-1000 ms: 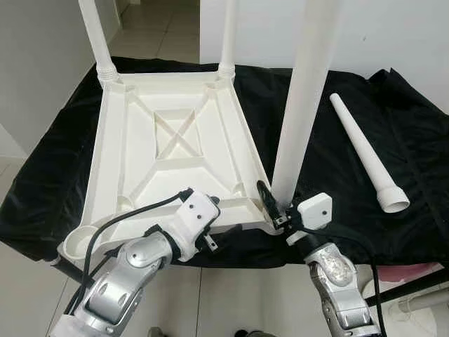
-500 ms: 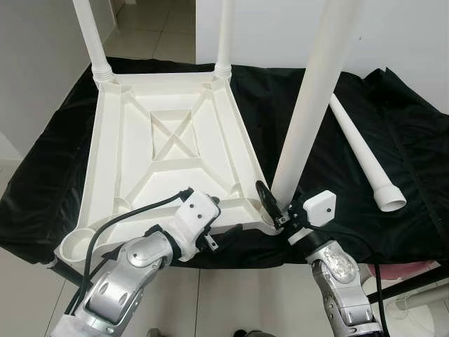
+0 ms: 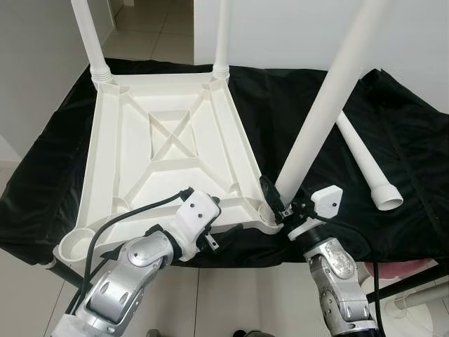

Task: Building children table

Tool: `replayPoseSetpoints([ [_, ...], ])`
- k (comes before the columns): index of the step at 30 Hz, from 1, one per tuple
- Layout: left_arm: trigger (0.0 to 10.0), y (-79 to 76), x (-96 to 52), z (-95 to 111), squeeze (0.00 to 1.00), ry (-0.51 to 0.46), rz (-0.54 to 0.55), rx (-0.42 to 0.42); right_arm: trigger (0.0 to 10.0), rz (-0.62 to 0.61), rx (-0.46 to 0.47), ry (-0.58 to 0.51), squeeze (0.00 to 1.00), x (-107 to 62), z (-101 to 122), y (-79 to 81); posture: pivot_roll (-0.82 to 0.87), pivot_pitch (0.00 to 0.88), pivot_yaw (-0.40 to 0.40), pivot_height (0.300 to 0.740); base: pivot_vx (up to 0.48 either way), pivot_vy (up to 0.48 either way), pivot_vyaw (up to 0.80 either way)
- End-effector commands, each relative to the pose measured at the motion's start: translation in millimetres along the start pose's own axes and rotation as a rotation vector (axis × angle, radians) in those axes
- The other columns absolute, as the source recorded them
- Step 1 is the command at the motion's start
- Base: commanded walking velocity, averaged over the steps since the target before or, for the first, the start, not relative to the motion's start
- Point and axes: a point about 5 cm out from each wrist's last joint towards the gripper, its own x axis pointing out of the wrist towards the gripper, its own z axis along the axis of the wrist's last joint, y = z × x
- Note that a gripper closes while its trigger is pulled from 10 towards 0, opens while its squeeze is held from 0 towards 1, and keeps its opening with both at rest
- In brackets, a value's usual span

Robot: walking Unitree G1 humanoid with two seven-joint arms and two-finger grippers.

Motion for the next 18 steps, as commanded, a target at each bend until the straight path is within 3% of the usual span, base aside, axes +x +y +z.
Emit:
replayPoseSetpoints([
  [1, 10.0, -0.9, -0.3, 4, 0.00, -0.008, -0.003, 0.017, 10.0, -0.032, 0.071, 0.199, 0.00, -16.5, -37, 0.9, 0.02, 0.132, -0.024, 0.740, 0.000, 0.000, 0.00],
  [7, 10.0, -1.7, -0.7, 4, 0.00, -0.007, -0.005, 0.015, 10.0, -0.027, 0.050, 0.193, 0.00, -18.0, -37, 1.6, 0.02, 0.132, -0.026, 0.740, 0.000, 0.000, 0.00],
  [14, 10.0, -2.1, -0.4, 4, 0.00, -0.006, -0.005, 0.019, 10.0, 0.048, -0.079, 0.125, 0.00, -25.4, -31, 6.6, 0.02, 0.130, -0.025, 0.740, 0.000, 0.000, 0.00],
  [15, 10.0, -1.9, -0.3, 5, 0.00, -0.009, -0.006, 0.016, 10.0, 0.068, -0.135, 0.114, 0.00, -28.8, -30, 7.9, 0.02, 0.130, -0.025, 0.740, 0.000, 0.000, 0.00],
  [18, 10.0, -1.6, -0.4, 5, 0.00, -0.009, -0.005, 0.016, 10.0, 0.082, -0.147, 0.113, 0.00, -30.4, -30, 9.1, 0.02, 0.134, -0.022, 0.740, 0.000, 0.000, 0.00],
])
